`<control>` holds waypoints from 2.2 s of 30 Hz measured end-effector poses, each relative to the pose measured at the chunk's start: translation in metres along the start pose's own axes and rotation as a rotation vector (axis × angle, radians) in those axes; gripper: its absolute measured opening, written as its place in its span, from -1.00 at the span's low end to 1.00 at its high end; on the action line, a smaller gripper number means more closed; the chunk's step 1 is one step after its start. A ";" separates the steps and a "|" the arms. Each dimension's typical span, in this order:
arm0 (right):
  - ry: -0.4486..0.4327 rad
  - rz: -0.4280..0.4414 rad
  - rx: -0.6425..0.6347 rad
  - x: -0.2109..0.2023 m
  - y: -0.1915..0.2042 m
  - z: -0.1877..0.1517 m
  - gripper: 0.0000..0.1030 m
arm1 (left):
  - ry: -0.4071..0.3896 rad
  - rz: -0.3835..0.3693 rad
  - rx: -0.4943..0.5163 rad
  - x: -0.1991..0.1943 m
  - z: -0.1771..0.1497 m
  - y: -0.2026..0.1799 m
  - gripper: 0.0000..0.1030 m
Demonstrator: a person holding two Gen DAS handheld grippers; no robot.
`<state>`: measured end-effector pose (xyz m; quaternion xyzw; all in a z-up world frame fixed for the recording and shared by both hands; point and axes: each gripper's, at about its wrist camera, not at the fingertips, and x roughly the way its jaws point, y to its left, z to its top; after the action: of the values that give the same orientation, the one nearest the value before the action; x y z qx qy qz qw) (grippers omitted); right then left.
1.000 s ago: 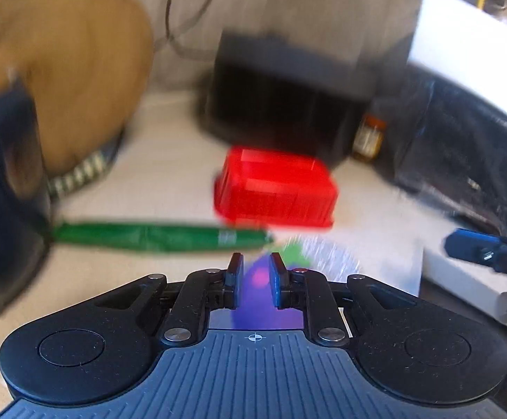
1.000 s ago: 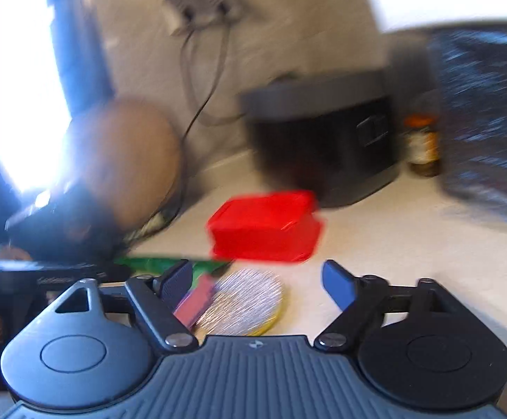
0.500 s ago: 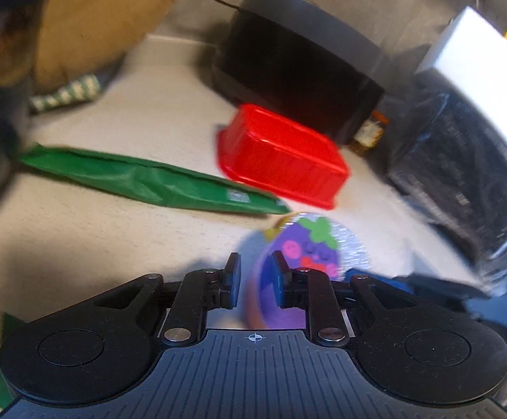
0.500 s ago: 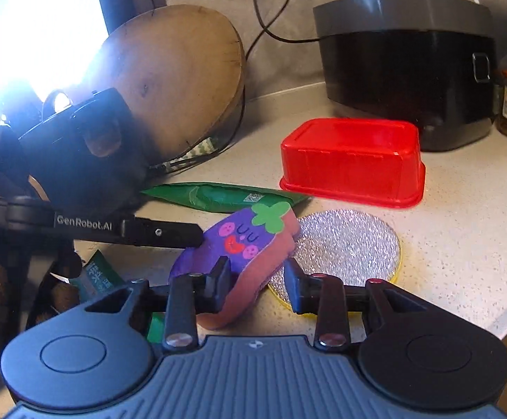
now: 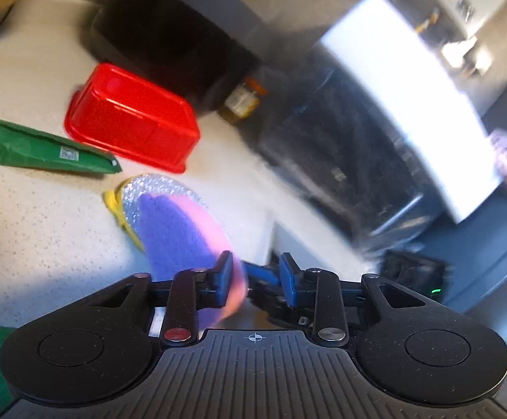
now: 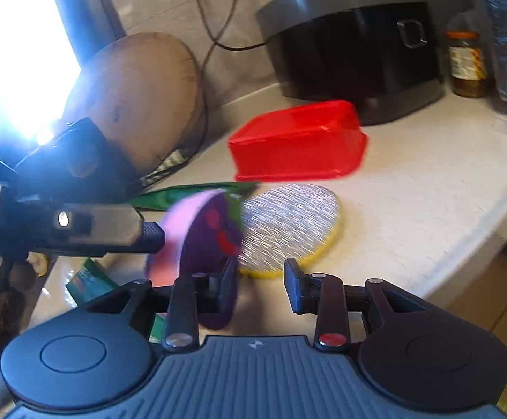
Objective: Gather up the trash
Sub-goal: 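Grasp the purple sponge with the left gripper and lift it, then pass the purple sponge from the left gripper into the right gripper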
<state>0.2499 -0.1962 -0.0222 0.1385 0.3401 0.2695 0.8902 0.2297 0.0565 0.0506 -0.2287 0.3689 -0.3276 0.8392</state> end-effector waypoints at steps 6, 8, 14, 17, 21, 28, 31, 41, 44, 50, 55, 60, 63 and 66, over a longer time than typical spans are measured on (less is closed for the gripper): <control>-0.025 -0.028 -0.009 -0.013 -0.007 -0.011 -0.36 | -0.077 0.317 0.263 0.018 -0.009 -0.051 -0.73; -0.045 -0.033 -0.035 -0.017 -0.004 -0.012 -0.35 | -0.075 0.356 0.304 0.022 -0.013 -0.062 -0.72; -0.099 -0.046 -0.131 -0.027 0.017 -0.017 -0.34 | -0.089 0.470 0.371 0.024 -0.019 -0.074 -0.63; -0.134 -0.074 -0.181 -0.033 0.028 -0.020 0.23 | -0.093 0.491 0.367 0.024 -0.018 -0.074 -0.63; -0.162 -0.056 -0.204 -0.029 0.045 -0.021 0.35 | -0.109 0.477 0.287 0.011 -0.013 -0.068 -0.63; -0.110 0.020 -0.187 0.002 0.061 -0.025 0.35 | -0.125 0.485 0.167 0.005 0.000 -0.052 -0.62; -0.112 0.005 -0.199 0.007 0.065 -0.026 0.30 | -0.083 0.451 0.149 0.014 0.001 -0.049 -0.61; -0.138 0.008 -0.265 0.005 0.061 -0.031 0.28 | -0.004 0.464 0.302 0.030 -0.002 -0.073 -0.42; -0.136 0.017 -0.281 0.004 0.062 -0.031 0.27 | 0.011 0.465 0.343 0.031 -0.005 -0.078 -0.42; -0.158 -0.031 -0.286 -0.019 0.047 -0.036 0.28 | -0.068 0.470 0.227 0.014 0.000 -0.056 -0.42; -0.205 -0.098 -0.297 -0.034 0.039 -0.033 0.61 | -0.162 0.475 0.039 -0.014 0.002 -0.024 -0.42; -0.213 -0.146 -0.461 -0.015 0.059 -0.026 0.67 | -0.137 0.476 -0.001 -0.019 0.002 -0.011 -0.42; -0.141 -0.153 -0.464 0.010 0.057 -0.014 0.68 | -0.129 0.462 0.045 -0.017 0.000 -0.015 -0.42; -0.052 -0.149 -0.421 0.029 0.047 -0.007 0.26 | -0.153 0.439 0.078 -0.012 0.003 -0.016 -0.42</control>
<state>0.2448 -0.1408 -0.0221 -0.0690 0.2624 0.2644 0.9255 0.2204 0.0547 0.0680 -0.1345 0.3322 -0.1329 0.9241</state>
